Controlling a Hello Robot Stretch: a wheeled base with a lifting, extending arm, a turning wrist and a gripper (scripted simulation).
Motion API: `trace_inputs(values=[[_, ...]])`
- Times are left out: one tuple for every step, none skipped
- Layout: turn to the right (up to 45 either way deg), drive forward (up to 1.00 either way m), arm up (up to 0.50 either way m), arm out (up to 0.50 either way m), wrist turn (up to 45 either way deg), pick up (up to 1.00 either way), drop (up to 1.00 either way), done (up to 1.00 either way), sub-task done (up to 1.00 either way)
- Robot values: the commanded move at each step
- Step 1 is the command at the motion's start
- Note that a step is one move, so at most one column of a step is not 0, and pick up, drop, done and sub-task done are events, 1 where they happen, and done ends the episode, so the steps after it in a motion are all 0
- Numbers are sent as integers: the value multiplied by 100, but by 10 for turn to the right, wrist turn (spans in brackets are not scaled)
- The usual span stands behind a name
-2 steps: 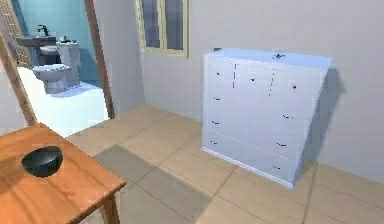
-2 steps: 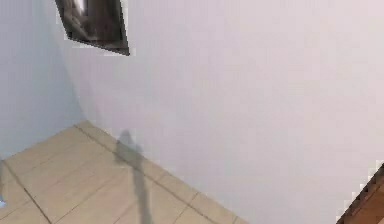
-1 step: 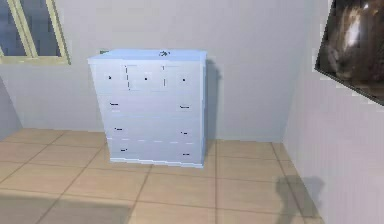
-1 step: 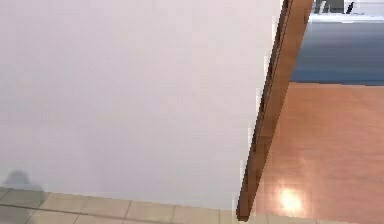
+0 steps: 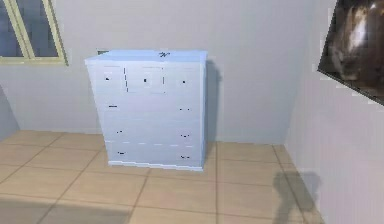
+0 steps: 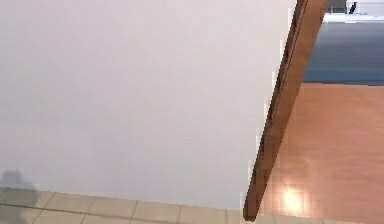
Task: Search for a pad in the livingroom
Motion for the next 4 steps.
trace_inputs(values=[[-240,0,0,0,0,0,0,0,0],[0,100,0,0,0,0,0,0,0],[-450,0,0,0,0,0,0,0,0],[-150,0,0,0,0,0,0,0,0]])
